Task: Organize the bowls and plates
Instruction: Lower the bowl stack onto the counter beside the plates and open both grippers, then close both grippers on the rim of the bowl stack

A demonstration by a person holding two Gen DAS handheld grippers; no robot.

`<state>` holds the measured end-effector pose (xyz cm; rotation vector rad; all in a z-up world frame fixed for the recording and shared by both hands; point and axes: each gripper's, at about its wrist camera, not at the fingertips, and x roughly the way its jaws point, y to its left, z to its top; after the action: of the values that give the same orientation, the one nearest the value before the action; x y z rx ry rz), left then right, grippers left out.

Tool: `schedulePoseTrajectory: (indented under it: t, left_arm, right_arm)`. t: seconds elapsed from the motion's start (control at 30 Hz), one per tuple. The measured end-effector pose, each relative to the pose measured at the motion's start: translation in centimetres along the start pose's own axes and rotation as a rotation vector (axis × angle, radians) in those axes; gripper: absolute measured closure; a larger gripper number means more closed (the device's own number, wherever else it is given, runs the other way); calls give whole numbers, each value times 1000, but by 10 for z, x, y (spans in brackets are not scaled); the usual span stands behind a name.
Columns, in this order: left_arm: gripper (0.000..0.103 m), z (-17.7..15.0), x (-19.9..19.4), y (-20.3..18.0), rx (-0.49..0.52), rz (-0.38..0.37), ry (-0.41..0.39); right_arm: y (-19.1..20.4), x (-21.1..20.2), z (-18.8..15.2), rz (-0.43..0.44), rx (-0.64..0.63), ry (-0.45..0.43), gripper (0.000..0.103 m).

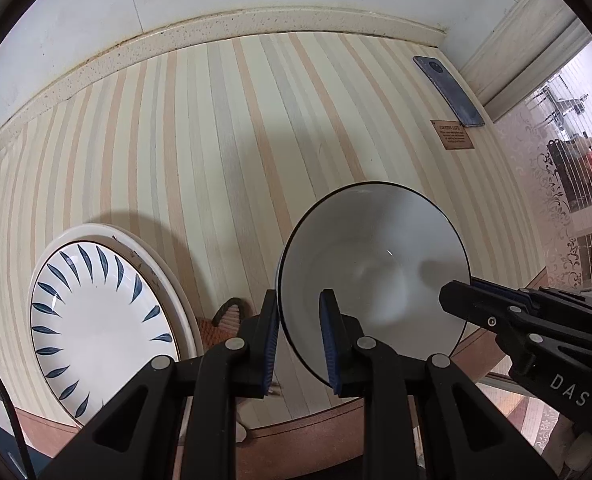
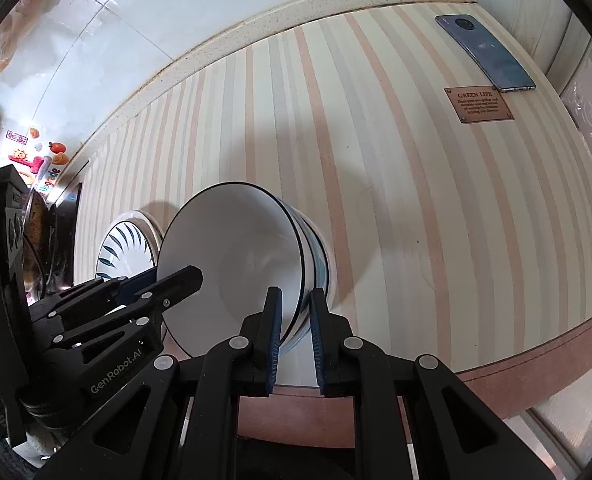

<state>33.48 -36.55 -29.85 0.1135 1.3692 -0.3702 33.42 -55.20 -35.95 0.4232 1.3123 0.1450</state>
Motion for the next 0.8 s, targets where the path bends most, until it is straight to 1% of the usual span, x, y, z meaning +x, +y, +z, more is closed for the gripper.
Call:
schedulePoseTrajectory:
  t: [0.23,0.4,0.47,0.5,0.53,0.57,0.6,0.63,0.67,0.7,0.77,0.8]
  left_arm:
    - [84,-2,-5,2,-11,-1,-6]
    - [84,-7,-27,2,6,41,-37]
    - [82,-12,-42,4,6,34,-53]
    - [80,-13,-47,4,7,30,-60]
    - [76,-15,-54,4,12,30,-69]
    - [67,-19,-63,3,26,34,-76]
    - [52,-20,-70,3,33,32,-82]
    - [43,-22,-76,3,36,25,-89]
    - [31,-24,-84,4,34,15,-101]
    - [29,-26,-91,4,31,6,-115]
    - [27,-31,-106,3,42,-2,-132]
    - [22,-32,-110,3,44,-5,-138]
  right_arm:
    - [-4,2,0,4,18,3,87]
    - [-6,-2,-2,14,48,11,87]
    - [-2,-10,-6,-10,32,-4,87]
    - [2,-15,-10,-26,20,-12,87]
    - [4,-21,-13,-38,11,-19,87]
    - [7,-27,-16,-49,0,-25,82]
    - [11,-35,-21,-68,-14,-36,70]
    - [13,-41,-24,-85,-21,-44,65]
    - [16,-48,-28,-100,-26,-54,57]
    - [18,-56,-31,-112,-32,-67,53]
    - [22,-71,-39,-134,-46,-88,50]
    - [23,-78,-43,-140,-49,-102,45]
